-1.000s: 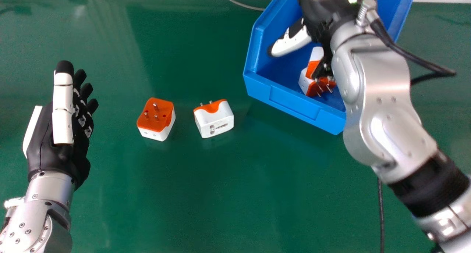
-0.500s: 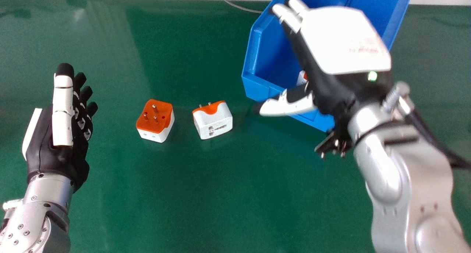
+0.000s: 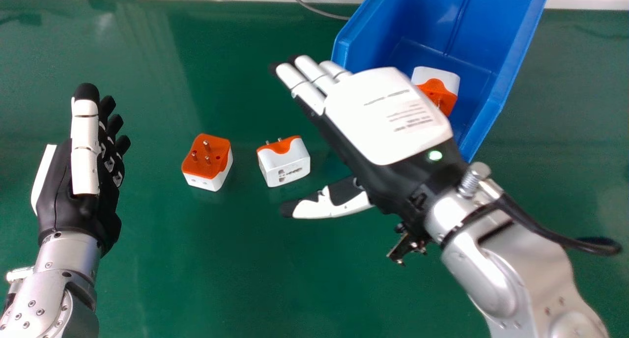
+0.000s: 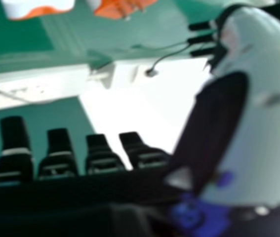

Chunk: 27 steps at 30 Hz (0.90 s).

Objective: Pick all objects and put in blue box

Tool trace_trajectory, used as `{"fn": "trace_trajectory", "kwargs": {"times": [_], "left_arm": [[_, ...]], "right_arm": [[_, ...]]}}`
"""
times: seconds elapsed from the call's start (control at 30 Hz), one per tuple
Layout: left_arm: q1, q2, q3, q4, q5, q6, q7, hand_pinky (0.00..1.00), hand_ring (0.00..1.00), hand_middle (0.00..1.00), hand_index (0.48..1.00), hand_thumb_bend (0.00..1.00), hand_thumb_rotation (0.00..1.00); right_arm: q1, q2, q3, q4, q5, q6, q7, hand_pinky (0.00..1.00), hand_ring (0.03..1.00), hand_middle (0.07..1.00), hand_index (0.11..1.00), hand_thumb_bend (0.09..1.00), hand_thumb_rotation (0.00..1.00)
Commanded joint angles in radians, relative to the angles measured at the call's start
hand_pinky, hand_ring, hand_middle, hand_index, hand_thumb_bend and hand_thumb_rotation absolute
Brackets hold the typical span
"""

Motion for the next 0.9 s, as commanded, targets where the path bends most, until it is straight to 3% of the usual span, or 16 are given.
{"fn": "trace_trajectory", "kwargs": {"times": [0.0,0.2,0.33,0.47,0.57,0.67,0.87], "left_arm": [[0.004,-0.001,-0.001,-0.028,0.007,-0.009,0.002,1.00,1.00,1.00,1.000,0.56,1.00],[0.011,-0.004,-0.003,-0.039,0.002,-0.005,0.005,1.00,1.00,1.00,1.000,0.56,1.00],[0.015,-0.004,-0.001,-0.041,-0.003,-0.007,0.001,1.00,1.00,1.00,1.000,0.56,1.00],[0.020,-0.001,-0.004,-0.051,0.006,-0.005,0.005,1.00,1.00,1.00,1.000,0.56,1.00],[0.025,0.004,-0.008,-0.056,0.010,-0.006,-0.001,1.00,1.00,1.00,1.000,0.56,1.00],[0.028,0.004,-0.011,-0.062,0.009,-0.007,-0.006,1.00,1.00,1.00,1.000,0.56,1.00],[0.031,0.000,-0.015,-0.072,0.010,-0.002,0.001,1.00,1.00,1.00,1.000,0.57,1.00]], "right_arm": [[-0.077,0.018,0.018,0.036,-0.014,-0.043,-0.004,0.82,0.935,0.968,0.929,0.577,0.34],[-0.221,0.036,0.067,0.232,-0.029,-0.114,0.000,0.83,0.942,0.982,0.922,0.608,0.33],[-0.318,0.066,0.100,0.384,-0.041,-0.130,-0.016,0.84,0.931,0.972,0.914,0.610,0.31],[-0.416,0.103,0.125,0.529,-0.052,-0.127,-0.013,0.84,0.930,0.962,0.903,0.554,0.28],[-0.496,0.121,0.148,0.646,-0.058,-0.138,-0.028,0.84,0.917,0.935,0.869,0.514,0.18],[-0.566,0.132,0.175,0.742,-0.064,-0.147,-0.039,0.84,0.908,0.913,0.825,0.579,0.10],[-0.665,0.153,0.233,0.901,-0.088,-0.169,-0.089,0.80,0.887,0.875,0.764,0.622,0.09]]}}
